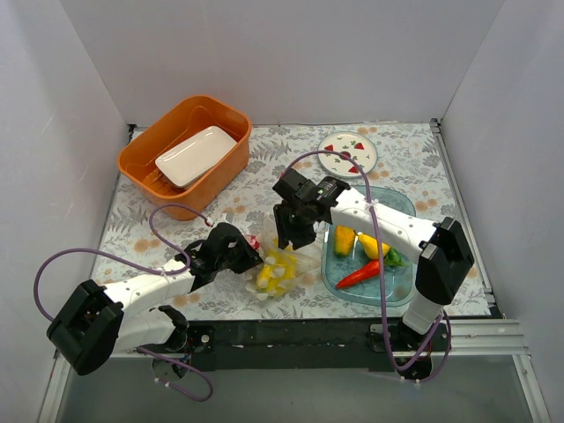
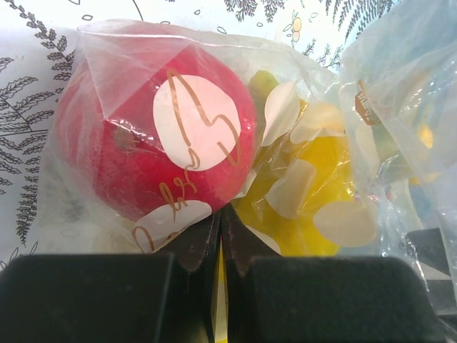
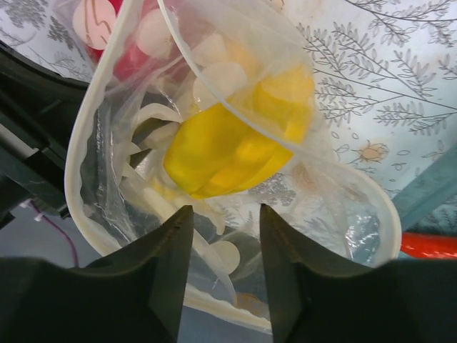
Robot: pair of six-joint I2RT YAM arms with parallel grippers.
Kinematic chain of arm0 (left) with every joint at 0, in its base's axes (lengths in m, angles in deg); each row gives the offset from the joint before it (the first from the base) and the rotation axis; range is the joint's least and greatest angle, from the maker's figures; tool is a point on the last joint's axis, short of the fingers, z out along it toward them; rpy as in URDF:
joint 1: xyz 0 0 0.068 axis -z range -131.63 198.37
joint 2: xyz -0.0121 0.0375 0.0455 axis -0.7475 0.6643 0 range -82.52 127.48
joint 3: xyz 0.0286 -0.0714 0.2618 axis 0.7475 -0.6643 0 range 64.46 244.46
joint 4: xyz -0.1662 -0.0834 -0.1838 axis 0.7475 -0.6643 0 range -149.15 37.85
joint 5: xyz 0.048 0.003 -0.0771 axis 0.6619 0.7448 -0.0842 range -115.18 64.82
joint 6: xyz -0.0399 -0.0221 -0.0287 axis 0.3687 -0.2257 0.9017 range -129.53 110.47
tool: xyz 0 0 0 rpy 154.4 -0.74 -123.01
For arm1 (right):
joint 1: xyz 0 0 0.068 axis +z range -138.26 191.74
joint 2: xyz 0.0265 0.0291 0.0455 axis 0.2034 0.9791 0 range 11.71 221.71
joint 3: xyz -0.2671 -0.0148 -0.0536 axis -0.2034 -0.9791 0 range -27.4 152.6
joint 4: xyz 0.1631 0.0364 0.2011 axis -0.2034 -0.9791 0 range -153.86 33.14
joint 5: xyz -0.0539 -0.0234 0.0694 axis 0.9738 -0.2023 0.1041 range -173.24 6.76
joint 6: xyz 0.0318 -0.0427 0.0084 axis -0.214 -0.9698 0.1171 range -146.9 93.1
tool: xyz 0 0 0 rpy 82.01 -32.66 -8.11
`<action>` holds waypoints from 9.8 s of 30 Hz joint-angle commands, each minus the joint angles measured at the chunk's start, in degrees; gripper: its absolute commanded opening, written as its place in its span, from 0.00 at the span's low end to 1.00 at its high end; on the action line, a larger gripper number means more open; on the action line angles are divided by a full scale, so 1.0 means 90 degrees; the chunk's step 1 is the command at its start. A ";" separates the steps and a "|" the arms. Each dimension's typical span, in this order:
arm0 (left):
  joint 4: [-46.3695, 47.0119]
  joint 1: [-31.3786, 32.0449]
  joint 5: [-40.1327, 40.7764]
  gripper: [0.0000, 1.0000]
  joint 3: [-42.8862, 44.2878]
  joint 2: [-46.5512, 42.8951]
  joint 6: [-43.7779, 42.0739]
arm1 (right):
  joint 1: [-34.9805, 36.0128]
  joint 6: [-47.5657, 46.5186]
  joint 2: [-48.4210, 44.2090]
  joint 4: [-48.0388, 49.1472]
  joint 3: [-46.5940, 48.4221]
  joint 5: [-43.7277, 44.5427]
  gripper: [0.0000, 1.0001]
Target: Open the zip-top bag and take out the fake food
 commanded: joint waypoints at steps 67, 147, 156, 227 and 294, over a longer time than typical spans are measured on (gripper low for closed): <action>0.0279 -0.0361 0.0209 0.00 -0.0419 0.0396 0.0098 | -0.0109 -0.0950 0.1278 -0.0353 0.0795 0.0141 0.74; -0.1273 -0.0869 0.1097 0.00 0.0821 0.0582 -0.0420 | 0.0545 -0.2356 -0.2939 0.1483 -0.0884 0.3705 0.01; -0.1498 -0.0869 0.1087 0.00 0.0948 0.0298 -0.0615 | 0.0009 -0.1898 -0.3642 0.1063 -0.0776 0.4439 0.01; -0.1850 -0.0888 0.2278 0.21 0.3517 0.2006 -0.1699 | -0.1789 -0.0481 -0.1368 0.4217 -0.2837 -0.0786 0.52; -0.2241 -0.0791 0.1703 0.00 0.0353 -0.0523 0.0977 | -0.0402 -0.0022 -0.0586 0.5780 -0.3326 -0.1147 0.57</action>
